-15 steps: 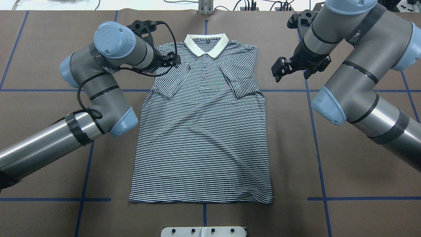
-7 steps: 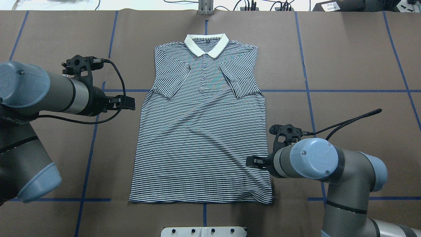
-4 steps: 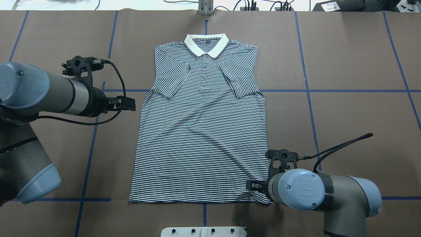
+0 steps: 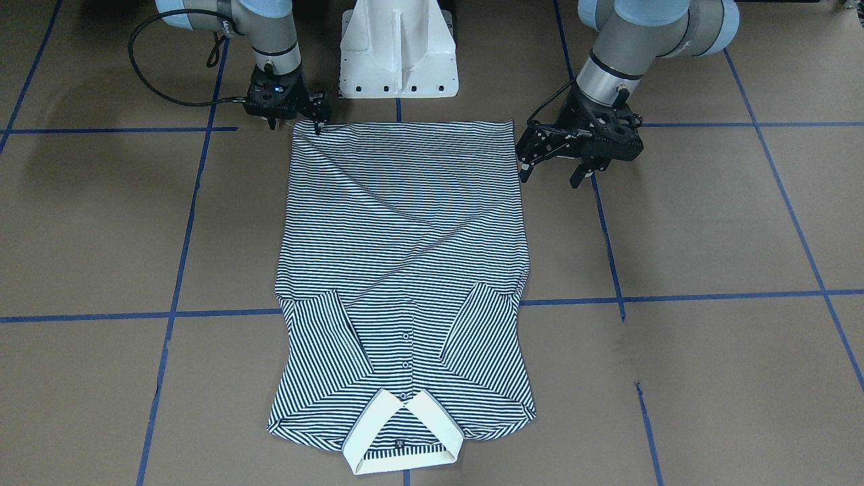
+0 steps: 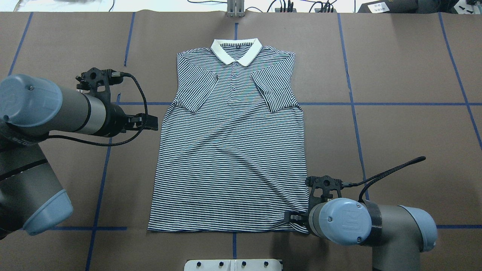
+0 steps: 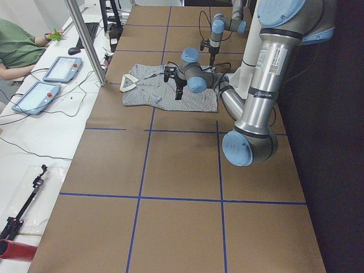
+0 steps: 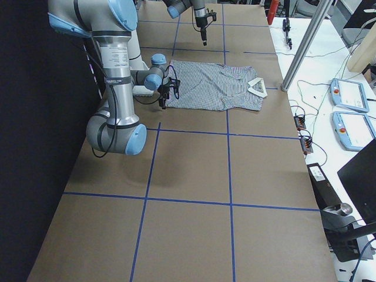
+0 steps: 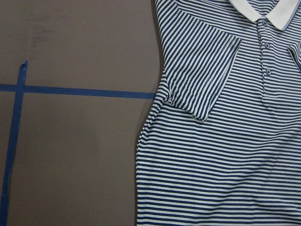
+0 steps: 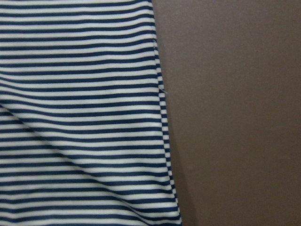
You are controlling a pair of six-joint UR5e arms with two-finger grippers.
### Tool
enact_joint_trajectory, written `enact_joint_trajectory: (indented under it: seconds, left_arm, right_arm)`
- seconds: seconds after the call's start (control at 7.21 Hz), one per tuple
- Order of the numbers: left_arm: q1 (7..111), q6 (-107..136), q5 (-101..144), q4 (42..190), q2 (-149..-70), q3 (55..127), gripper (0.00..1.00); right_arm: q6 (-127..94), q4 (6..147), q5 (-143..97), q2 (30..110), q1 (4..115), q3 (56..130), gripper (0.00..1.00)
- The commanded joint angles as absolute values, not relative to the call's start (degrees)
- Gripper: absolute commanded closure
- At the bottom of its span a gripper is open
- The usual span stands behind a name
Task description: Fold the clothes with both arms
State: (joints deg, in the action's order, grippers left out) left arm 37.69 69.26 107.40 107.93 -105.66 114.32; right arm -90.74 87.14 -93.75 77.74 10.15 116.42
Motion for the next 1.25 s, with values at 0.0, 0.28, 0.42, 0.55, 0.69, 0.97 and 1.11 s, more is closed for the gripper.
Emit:
enact_joint_trajectory:
  seconds: [0.0, 0.28, 0.42, 0.55, 0.69, 0.97, 1.11]
  left_arm:
    - [37.6, 69.2, 107.4, 107.9, -105.8, 114.1, 0.00]
    - [37.6, 69.2, 107.4, 107.9, -105.9, 114.1, 0.00]
    - [37.6, 69.2, 107.4, 107.9, -106.0, 114.1, 0.00]
    - [37.5, 69.1, 107.4, 107.9, -106.0, 114.1, 0.00]
    - [37.5, 69.2, 107.4, 107.9, -106.0, 114.1, 0.00]
    - [37.6, 69.1, 107.4, 107.8, -106.0, 114.1, 0.00]
    - [37.6, 69.0, 107.4, 107.8, -106.0, 114.1, 0.00]
  right_arm:
    - [-90.8, 87.2, -95.1, 77.7, 10.1, 116.6, 0.00]
    - [-90.8, 87.2, -95.5, 77.7, 9.7, 116.3, 0.04]
    - [-90.7, 87.2, -95.6, 77.7, 9.4, 116.0, 0.04]
    - [-90.7, 87.2, -96.1, 77.6, 9.4, 116.0, 0.04]
    - [-90.7, 87.2, -96.5, 77.7, 9.5, 115.9, 0.05]
    - [-90.7, 87.2, -96.9, 77.4, 9.6, 116.1, 0.09]
    - [-90.7, 87.2, -96.9, 77.3, 9.6, 116.3, 0.09]
